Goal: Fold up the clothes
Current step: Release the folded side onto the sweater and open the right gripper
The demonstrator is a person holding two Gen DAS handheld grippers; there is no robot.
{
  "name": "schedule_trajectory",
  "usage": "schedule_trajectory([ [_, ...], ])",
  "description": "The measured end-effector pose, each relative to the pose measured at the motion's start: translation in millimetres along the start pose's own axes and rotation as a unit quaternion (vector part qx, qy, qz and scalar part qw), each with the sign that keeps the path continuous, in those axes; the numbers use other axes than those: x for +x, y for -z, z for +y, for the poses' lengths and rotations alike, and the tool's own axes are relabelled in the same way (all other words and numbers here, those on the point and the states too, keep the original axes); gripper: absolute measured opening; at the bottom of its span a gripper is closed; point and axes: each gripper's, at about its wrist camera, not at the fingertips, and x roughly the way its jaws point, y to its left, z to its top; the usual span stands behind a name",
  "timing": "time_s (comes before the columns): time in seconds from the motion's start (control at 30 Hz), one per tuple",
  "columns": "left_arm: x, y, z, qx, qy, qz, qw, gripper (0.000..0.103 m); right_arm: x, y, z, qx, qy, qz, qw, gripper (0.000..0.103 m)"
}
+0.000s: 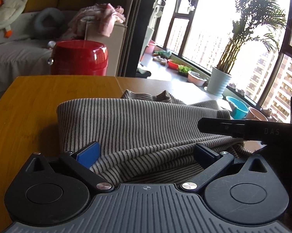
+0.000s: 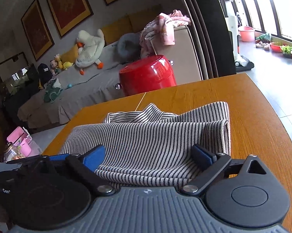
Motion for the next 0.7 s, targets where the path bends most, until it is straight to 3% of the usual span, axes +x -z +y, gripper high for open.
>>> schedule_trajectory([
  [0.5, -1, 1, -4, 0.009, -0.009, -0.001, 0.9999, 0.103, -10, 0, -26, 0.067, -0.082, -0.006, 0.994, 0.103],
  [0.7, 1, 0, -6, 0.021, -0.01, 0.004, 0.9997, 0.103, -6, -2, -14, 0.033, -0.062, 0.008, 0.998, 0.103],
])
